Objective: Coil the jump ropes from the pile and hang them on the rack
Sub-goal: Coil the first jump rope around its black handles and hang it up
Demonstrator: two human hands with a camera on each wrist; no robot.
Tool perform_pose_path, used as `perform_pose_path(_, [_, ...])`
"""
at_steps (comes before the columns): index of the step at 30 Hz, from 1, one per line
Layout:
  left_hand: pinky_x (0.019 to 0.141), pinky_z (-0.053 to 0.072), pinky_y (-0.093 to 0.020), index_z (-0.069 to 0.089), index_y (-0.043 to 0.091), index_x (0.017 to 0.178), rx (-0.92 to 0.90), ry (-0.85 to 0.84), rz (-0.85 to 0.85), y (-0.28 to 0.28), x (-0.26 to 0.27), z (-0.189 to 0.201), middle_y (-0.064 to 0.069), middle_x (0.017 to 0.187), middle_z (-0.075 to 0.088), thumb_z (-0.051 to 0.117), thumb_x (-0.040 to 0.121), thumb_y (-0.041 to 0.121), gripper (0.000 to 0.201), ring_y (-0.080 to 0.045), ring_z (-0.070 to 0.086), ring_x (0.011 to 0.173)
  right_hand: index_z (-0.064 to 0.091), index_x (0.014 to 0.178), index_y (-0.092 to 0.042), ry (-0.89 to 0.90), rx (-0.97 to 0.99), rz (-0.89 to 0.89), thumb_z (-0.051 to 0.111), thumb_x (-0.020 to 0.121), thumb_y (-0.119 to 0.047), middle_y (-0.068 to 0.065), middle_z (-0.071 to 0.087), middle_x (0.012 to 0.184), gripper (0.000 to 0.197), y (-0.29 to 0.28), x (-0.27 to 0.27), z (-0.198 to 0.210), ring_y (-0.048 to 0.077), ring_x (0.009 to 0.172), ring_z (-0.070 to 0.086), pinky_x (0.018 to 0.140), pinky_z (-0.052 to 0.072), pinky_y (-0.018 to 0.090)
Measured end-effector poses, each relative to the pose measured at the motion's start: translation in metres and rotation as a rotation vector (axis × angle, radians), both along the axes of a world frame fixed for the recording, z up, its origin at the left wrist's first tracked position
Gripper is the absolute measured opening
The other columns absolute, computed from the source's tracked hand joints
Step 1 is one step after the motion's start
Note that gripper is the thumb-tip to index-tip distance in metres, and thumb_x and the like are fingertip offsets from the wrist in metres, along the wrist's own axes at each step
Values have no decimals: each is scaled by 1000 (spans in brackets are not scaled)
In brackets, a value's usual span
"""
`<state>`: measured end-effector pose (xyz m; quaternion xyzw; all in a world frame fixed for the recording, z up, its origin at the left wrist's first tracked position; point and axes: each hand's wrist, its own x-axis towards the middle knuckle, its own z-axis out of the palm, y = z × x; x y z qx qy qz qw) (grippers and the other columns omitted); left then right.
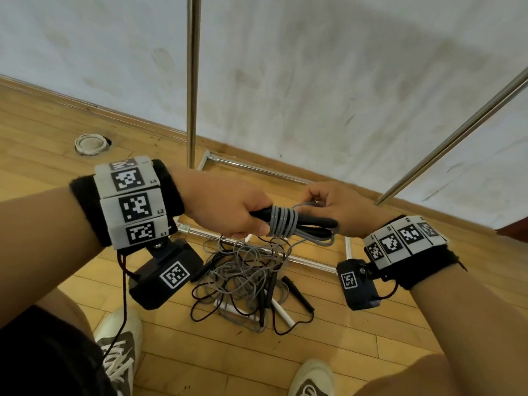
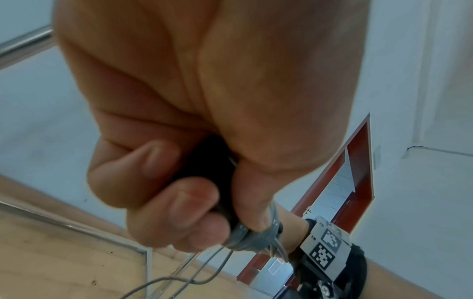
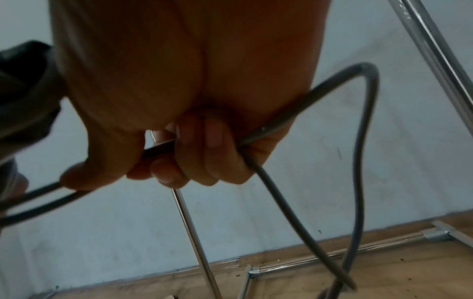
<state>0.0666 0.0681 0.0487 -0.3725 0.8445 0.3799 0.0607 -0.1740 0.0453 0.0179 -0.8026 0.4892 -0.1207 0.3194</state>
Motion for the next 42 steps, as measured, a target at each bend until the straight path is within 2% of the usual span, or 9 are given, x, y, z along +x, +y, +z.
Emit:
perform_pose_path(3, [57, 39, -19, 53, 26, 84, -40, -35, -10, -3, -5, -1, 7, 69, 60, 52, 100, 32, 17, 0, 49, 51, 66, 78, -17, -32, -18, -26, 73, 84, -36, -9, 66, 69, 21, 0, -3, 3, 2, 62, 57, 59, 46, 15])
perform_pose_path(8, [59, 41, -26, 49, 28, 81, -166, -190, -17, -9, -11, -7, 1, 79, 61, 48, 101, 38, 22, -11, 53, 63, 69, 79, -14, -72, -6, -116, 76, 84, -29, 13, 70, 76, 17, 4, 2, 11, 32, 73, 65, 69, 54, 45])
perform_pose_path(11, [58, 41, -27, 48, 27, 80, -216, -211, 40, -13, -13, -12, 0, 79, 59, 47, 102, 36, 24, -14, 52, 63, 69, 79, -8, -121, 10, -152, 72, 88, -24, 14, 66, 66, 18, 7, 11, 19, 31, 54, 57, 53, 49, 40])
perform_pose_path(14, [60, 42, -29, 44, 29, 79, -270, -151, 124, -21, -10, -11, 1, 79, 58, 47, 102, 34, 24, -14, 53, 65, 65, 83, -1, -333, 180, -249, 55, 92, -2, 8, 56, 59, 14, 6, 13, 25, 11, 41, 38, 40, 31, 22])
perform_pose_path(20, [61, 45, -32, 56, 24, 93, -303, 108, 349, -32, 0, -1, 0, 79, 60, 49, 101, 34, 15, -17, 57, 67, 57, 104, 8, -556, 184, -231, 51, 100, -7, 9, 64, 68, 17, 15, 24, 23, 14, 50, 54, 48, 48, 26])
perform_pose_path(24, [57, 45, -30, 54, 22, 83, -276, 253, 432, -30, 2, 3, 2, 73, 61, 51, 100, 33, 20, -15, 55, 61, 67, 93, -8, -526, 102, -220, 47, 102, -23, 4, 62, 66, 26, 19, 28, 17, 16, 51, 51, 52, 48, 29])
perform_pose_path(30, [53, 46, -21, 57, 20, 88, -137, 373, 400, -22, 10, 10, 6, 64, 59, 50, 101, 26, 16, -7, 53, 54, 67, 113, -12, -562, 131, -95, 45, 99, 5, 5, 61, 87, 31, 15, 18, 4, 15, 76, 63, 78, 56, 28])
perform_pose_path(38, [57, 44, -27, 58, 10, 101, -9, 379, 286, -11, 13, 16, 6, 64, 56, 49, 101, 21, 14, -10, 51, 56, 73, 88, -36, -272, 28, -67, 50, 89, -57, -7, 59, 66, 31, 10, 4, -2, 13, 60, 55, 61, 49, 30])
perform_pose_path(42, [57, 42, -27, 59, 12, 106, 56, 366, 234, -9, 16, 17, 6, 63, 55, 48, 102, 19, 13, -10, 49, 55, 71, 92, -46, -205, 34, 11, 52, 97, -43, -11, 67, 78, 20, 10, 3, -4, 5, 81, 69, 77, 58, 31])
